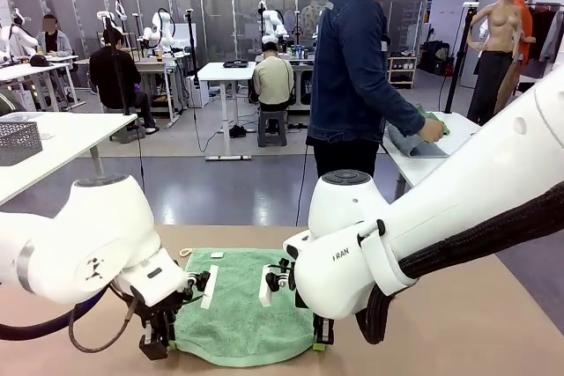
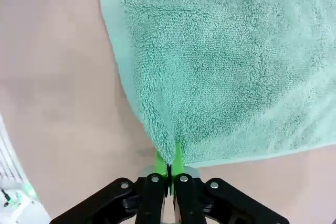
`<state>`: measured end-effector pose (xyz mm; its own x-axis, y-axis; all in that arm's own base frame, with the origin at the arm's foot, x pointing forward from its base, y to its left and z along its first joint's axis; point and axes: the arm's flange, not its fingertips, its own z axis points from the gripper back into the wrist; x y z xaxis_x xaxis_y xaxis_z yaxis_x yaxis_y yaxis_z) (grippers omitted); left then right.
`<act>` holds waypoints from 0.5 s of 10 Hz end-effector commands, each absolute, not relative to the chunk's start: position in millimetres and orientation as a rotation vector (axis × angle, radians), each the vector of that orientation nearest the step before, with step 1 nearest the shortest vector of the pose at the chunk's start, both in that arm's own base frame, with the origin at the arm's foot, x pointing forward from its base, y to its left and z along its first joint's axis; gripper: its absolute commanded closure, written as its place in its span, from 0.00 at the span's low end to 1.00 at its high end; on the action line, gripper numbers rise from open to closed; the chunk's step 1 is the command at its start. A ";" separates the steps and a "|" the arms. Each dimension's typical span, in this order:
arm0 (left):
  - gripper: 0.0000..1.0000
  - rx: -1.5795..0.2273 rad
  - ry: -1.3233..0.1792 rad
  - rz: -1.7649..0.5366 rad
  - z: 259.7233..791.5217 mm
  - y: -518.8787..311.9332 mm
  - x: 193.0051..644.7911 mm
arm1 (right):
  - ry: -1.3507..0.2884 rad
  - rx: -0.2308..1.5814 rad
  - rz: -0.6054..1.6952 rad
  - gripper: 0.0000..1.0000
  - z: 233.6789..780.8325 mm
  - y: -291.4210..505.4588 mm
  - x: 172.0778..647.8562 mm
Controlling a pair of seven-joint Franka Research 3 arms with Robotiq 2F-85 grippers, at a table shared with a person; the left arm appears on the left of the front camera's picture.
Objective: Fold the towels and place them in the basket.
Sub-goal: When a person lays out a Towel with hook on the table, fold it in half twice.
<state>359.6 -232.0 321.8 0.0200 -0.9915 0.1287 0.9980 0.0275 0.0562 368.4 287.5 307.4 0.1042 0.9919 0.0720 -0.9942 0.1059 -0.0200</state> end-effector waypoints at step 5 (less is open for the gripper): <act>1.00 -0.030 -0.194 -1.649 410.7 -204.0 278.7 | -0.166 0.023 1.481 1.00 399.5 274.8 325.4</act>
